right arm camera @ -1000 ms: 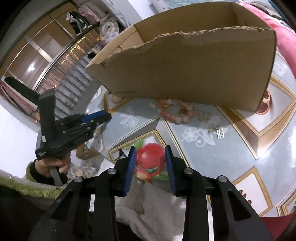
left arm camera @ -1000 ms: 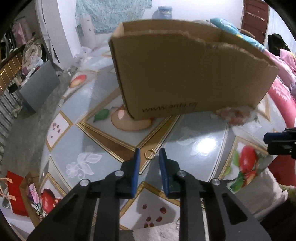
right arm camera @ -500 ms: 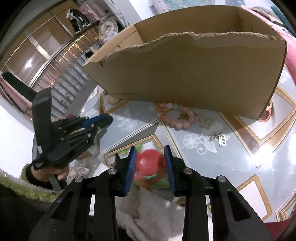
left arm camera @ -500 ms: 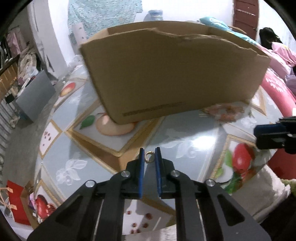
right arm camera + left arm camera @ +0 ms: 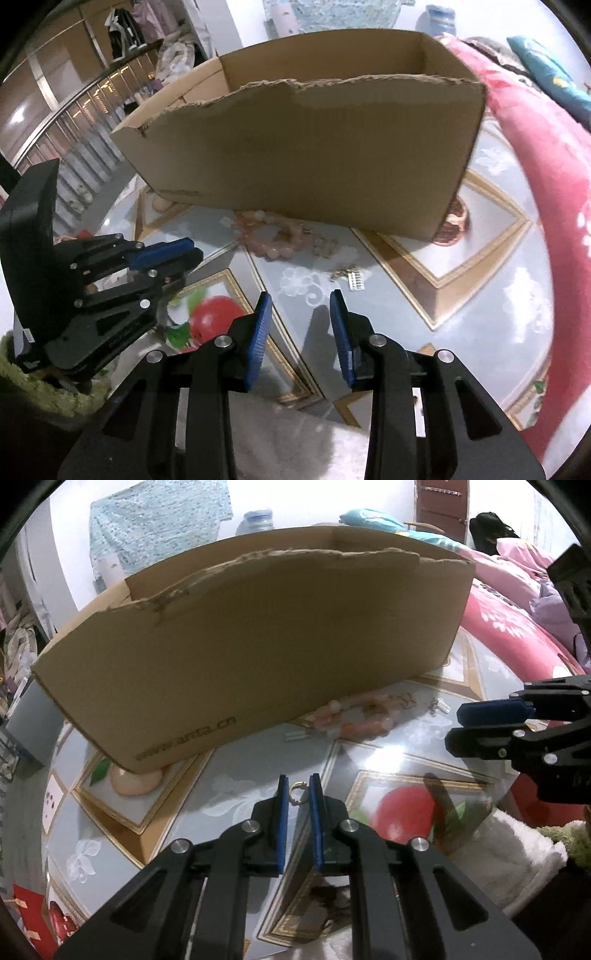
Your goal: Organize jewelry
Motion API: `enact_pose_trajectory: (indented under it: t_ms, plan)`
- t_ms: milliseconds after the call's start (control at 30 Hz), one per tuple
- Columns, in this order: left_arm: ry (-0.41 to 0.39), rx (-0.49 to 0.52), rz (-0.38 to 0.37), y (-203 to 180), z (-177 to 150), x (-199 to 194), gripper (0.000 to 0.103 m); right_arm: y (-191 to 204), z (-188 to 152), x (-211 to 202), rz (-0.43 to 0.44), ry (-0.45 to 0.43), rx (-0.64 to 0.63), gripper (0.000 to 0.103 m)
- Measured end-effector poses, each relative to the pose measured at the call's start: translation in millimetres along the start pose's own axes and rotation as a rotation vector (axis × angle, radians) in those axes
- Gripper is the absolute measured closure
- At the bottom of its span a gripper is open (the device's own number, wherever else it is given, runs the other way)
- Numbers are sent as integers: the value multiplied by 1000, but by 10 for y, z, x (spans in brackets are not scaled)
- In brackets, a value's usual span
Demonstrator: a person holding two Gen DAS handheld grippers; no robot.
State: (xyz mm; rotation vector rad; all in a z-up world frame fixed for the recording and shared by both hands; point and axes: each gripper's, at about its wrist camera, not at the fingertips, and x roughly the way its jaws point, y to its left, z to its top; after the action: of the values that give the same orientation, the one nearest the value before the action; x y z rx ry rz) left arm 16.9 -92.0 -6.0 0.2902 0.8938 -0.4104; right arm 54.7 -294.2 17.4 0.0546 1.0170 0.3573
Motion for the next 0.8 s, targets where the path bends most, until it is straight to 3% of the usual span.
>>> enact_pose_trajectory:
  t_ms: [233, 467, 667, 800]
  plan:
    - [1, -23, -10, 57, 37, 72, 93, 124, 134, 93, 55, -21, -88, 73]
    - [5, -45, -9, 80, -29, 26, 93, 580, 243, 310, 2, -40, -395, 80]
    - [-3, -48, -3, 47, -71, 9, 93, 698, 312, 508, -65, -8, -512, 82]
    - [-13, -53, -6, 30, -79, 15, 93, 694, 347, 556, -72, 20, -522, 96]
